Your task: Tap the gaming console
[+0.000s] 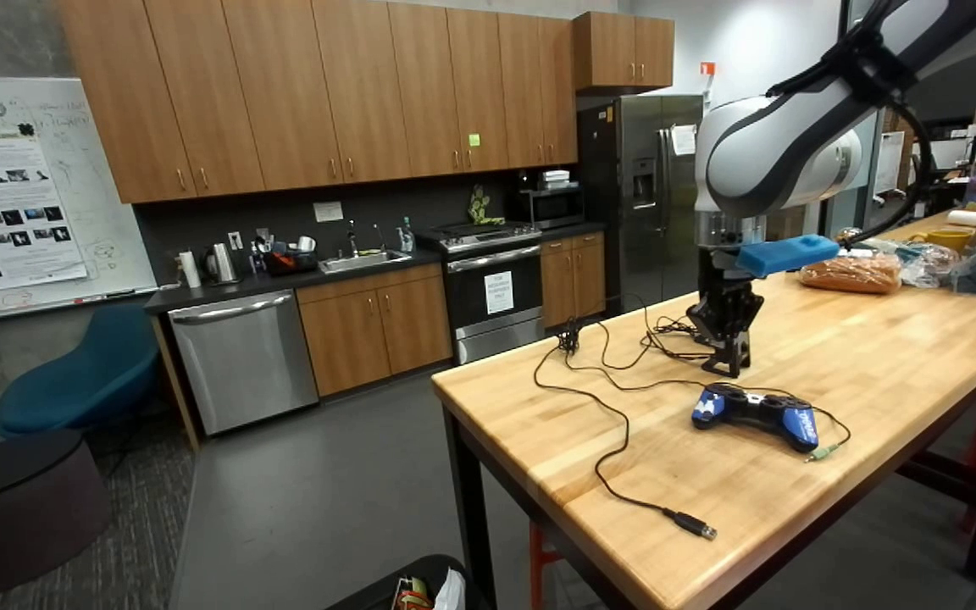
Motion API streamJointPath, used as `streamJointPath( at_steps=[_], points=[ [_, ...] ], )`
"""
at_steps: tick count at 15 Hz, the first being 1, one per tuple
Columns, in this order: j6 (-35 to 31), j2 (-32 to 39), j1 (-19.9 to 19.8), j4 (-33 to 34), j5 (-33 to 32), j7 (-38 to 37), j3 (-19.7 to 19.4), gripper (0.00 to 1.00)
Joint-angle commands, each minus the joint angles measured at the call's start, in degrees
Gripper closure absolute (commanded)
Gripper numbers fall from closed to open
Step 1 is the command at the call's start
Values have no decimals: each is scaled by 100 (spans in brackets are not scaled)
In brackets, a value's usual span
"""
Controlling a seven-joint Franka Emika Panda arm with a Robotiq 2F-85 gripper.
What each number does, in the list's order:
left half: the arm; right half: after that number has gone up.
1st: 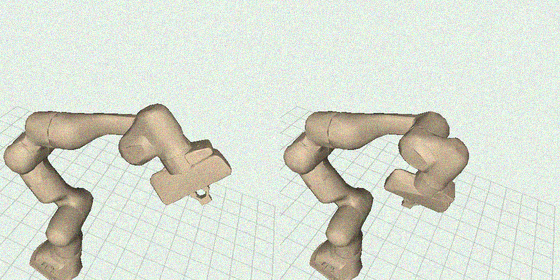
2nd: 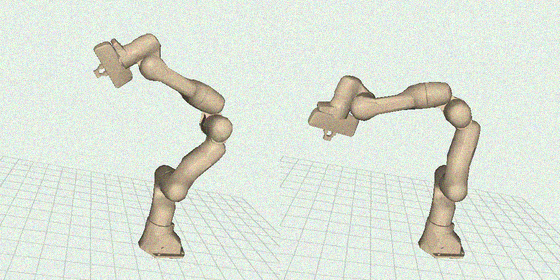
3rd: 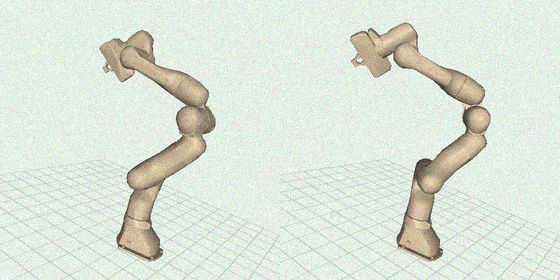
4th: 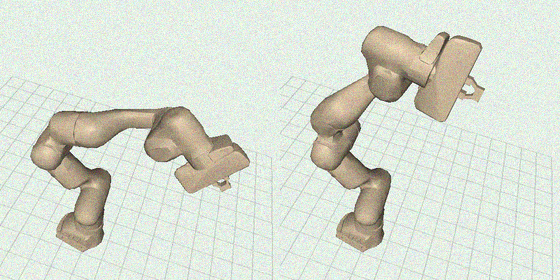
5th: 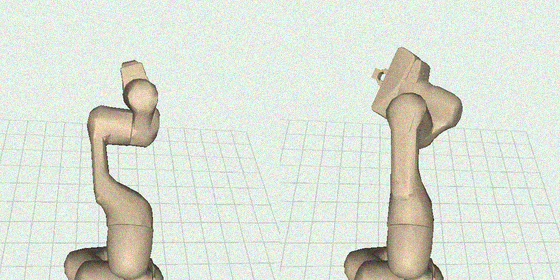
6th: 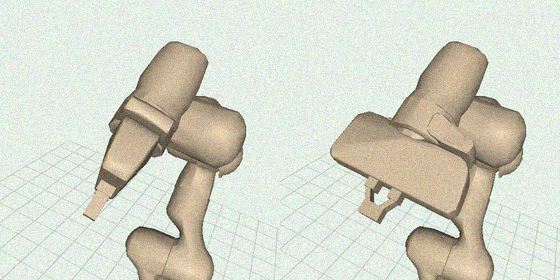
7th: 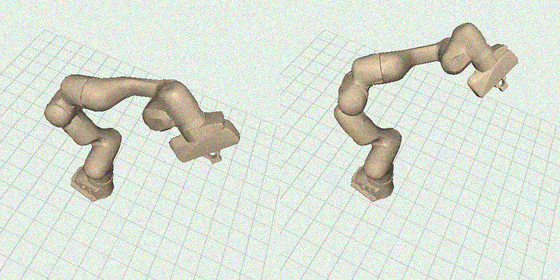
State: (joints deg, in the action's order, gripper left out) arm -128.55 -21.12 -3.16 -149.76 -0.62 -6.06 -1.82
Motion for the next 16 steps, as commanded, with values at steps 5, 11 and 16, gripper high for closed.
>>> streamJointPath(
  at_steps=[5,11,16],
  points=[
    [-170,219,-53,11,92,132,-136,100],
    [-191,412,-34,9,99,95,-118,100],
    [-177,545,-28,31,84,93,-108,100]
  ],
)
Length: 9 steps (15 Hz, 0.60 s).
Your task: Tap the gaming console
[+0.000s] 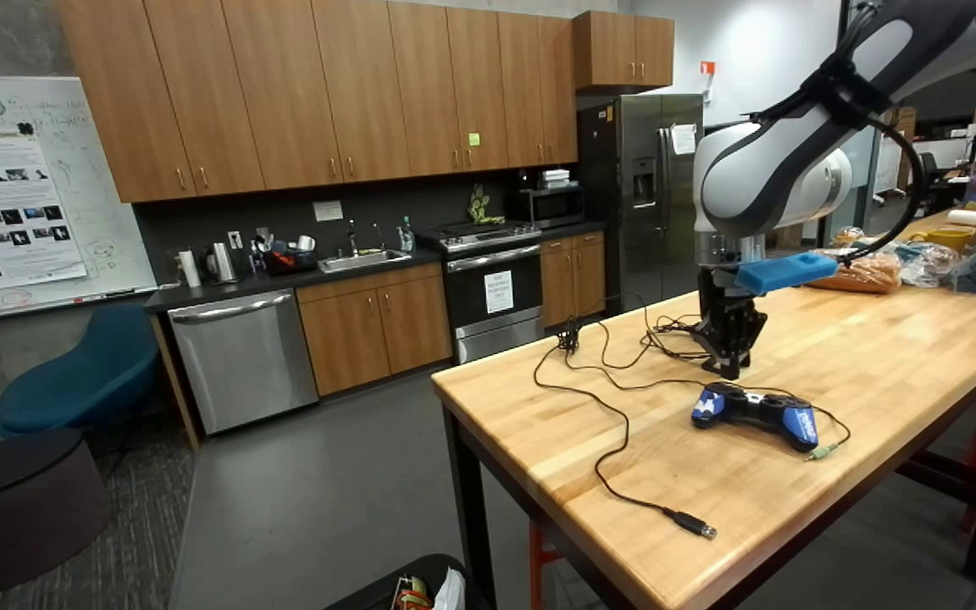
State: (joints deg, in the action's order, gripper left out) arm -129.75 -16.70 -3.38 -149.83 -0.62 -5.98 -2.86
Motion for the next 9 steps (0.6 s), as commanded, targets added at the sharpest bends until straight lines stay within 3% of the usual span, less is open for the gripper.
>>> streamJointPath(
  at_steps=[1,9],
  points=[
    [-54,132,-4,45,77,81,1,100],
    [-13,354,6,91,59,88,19,100]
  ],
)
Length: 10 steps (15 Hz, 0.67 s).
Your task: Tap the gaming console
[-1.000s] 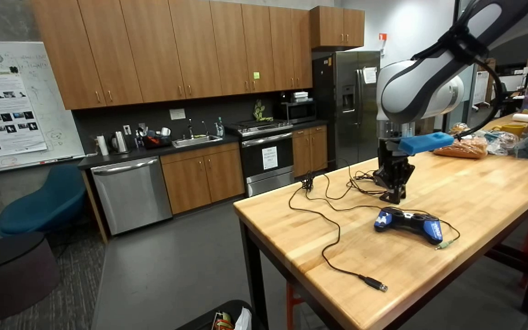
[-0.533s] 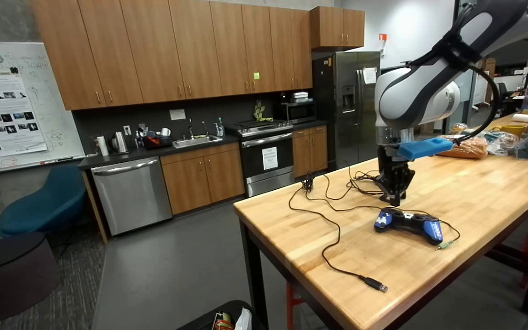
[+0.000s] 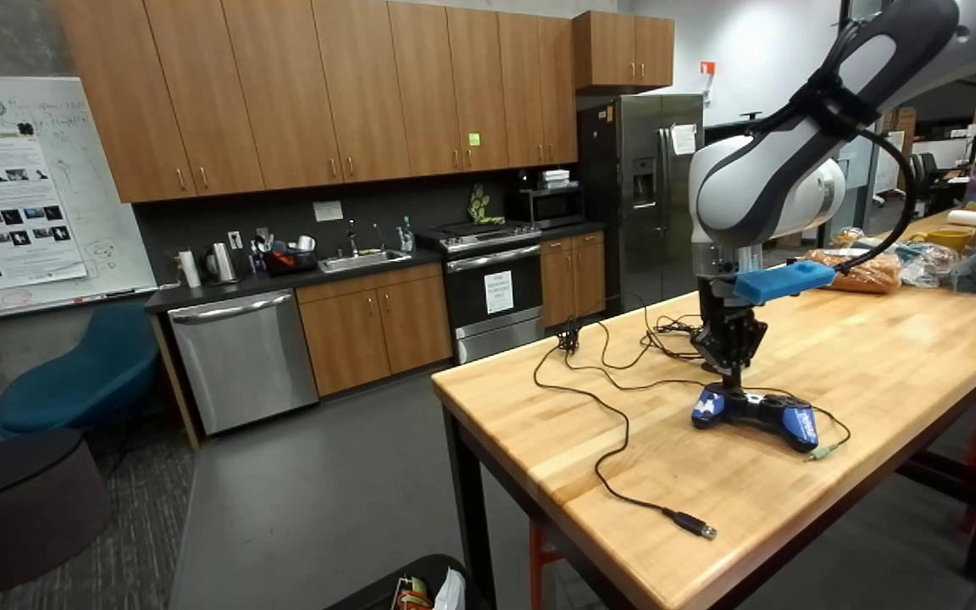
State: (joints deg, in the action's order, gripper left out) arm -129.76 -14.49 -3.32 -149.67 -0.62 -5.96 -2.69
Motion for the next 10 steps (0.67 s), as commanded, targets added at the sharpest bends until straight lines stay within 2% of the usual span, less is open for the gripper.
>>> streamJointPath(
  at_steps=[1,10],
  points=[
    [-5,135,-1,85,59,90,0,100],
    [31,-450,-80,-27,-9,225,-76,100]
  ],
)
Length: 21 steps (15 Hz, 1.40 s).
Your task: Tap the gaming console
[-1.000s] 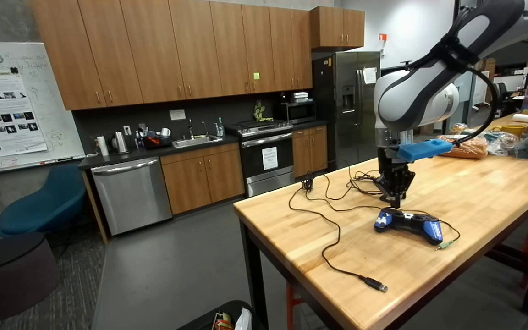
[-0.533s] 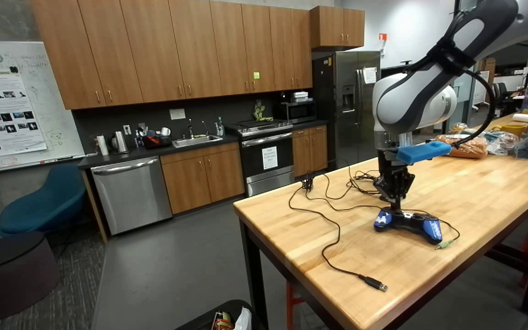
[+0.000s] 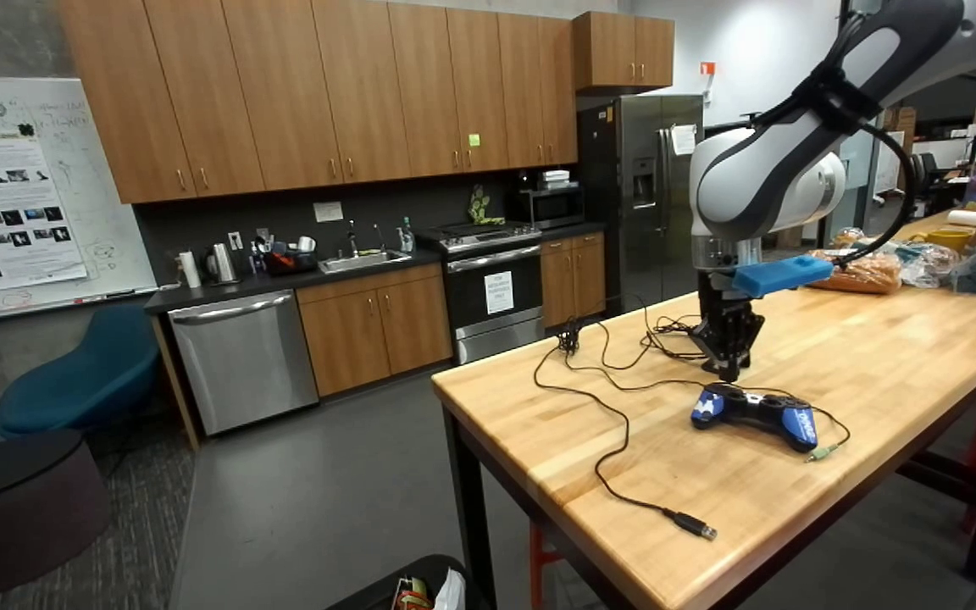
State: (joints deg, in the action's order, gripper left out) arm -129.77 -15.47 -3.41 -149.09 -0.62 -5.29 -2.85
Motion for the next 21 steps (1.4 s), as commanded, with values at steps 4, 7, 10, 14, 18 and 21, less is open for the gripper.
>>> streamJointPath(
  at_steps=[4,7,10,14,18,21],
  points=[
    [77,-606,-110,-126,7,285,-117,100],
    [144,-796,-101,-165,0,387,-116,100],
    [236,-998,-75,-213,-7,489,-97,73],
    [439,-1280,-29,-318,-30,600,-52,52],
    [836,-1555,0,-430,-63,639,0,24],
    [1217,-1777,-30,-502,-166,560,83,5]
  ],
)
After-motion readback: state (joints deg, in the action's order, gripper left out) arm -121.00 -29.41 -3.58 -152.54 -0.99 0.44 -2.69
